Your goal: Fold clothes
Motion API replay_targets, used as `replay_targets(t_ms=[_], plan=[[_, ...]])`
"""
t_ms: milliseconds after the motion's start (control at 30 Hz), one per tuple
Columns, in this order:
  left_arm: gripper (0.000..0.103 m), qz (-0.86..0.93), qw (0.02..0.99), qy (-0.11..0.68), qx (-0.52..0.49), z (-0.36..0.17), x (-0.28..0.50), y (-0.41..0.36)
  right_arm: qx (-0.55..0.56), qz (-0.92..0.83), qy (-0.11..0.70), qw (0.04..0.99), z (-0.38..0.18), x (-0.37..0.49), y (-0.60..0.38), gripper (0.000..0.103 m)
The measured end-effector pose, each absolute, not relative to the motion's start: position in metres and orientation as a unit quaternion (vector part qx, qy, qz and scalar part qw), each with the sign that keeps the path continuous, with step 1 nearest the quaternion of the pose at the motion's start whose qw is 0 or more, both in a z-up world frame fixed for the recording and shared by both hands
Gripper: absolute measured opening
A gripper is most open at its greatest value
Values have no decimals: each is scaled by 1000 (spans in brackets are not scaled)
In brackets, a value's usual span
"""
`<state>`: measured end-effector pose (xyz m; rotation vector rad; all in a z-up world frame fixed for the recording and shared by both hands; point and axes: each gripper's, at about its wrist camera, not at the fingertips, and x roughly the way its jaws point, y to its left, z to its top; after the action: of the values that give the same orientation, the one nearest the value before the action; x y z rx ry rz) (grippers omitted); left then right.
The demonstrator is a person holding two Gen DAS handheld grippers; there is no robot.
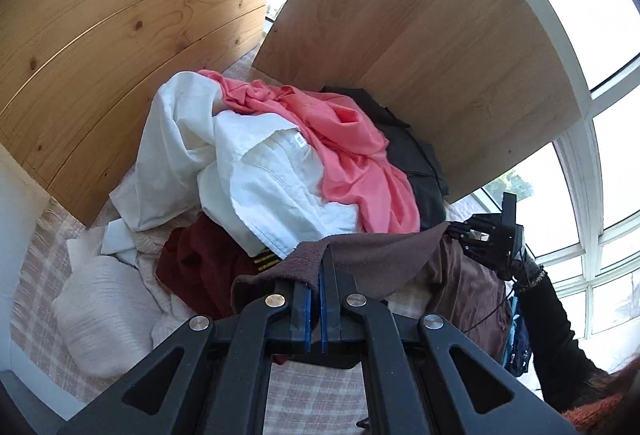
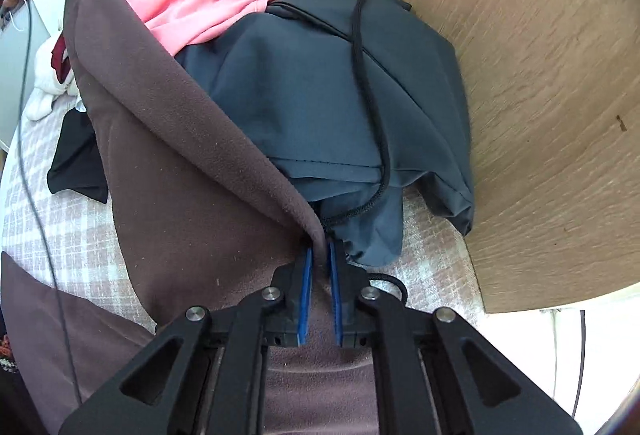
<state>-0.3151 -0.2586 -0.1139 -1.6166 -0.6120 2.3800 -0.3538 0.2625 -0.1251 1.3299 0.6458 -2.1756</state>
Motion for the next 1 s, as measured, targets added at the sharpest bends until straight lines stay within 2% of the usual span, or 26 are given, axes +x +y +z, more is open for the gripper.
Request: replay_targets(t_ms=[133,200,267,400,500,567,633,667,700,800,833,867,1000], plan=[[3,792,110,-236,-552,-131,-335,-270,455,-816,256,250,-101,-342,249,22],[5,780,125,-274,-549,-133,-337,-278,434,-822,260,260,-88,-338,238,33],[5,781,124,-270,-549,-129,-338,-280,415,-823,276,274,-83,-336,221,40],[8,797,126,-209,-553,-117,-336,-270,411,-802,309,305,-89,-342,189,40],[28,800,140,-179,-555,-107,-325,-267,413,-787,326,321,-100,-344,173,40],[29,802,141,-162,-557,-103,-319,-266,415,-778,337,331,-108,-345,163,40],[31,803,140,-153,-559,-102,-316,-268,421,-776,323,341,-104,-347,164,35],[31,802,142,-149,-560,-103,-315,-267,424,-775,315,346,-102,-348,165,18],[31,802,144,-145,-562,-104,-315,-266,427,-775,307,351,-99,-349,167,8],[25,798,146,-123,-571,-112,-318,-254,429,-777,284,363,-87,-350,173,7],[5,800,148,-115,-570,-112,-319,-250,428,-781,268,366,-80,-352,179,7],[1,801,149,-107,-569,-111,-320,-245,429,-788,244,368,-73,-356,186,6],[2,817,158,-138,-538,-94,-331,-249,446,-811,179,333,-73,-386,204,7]])
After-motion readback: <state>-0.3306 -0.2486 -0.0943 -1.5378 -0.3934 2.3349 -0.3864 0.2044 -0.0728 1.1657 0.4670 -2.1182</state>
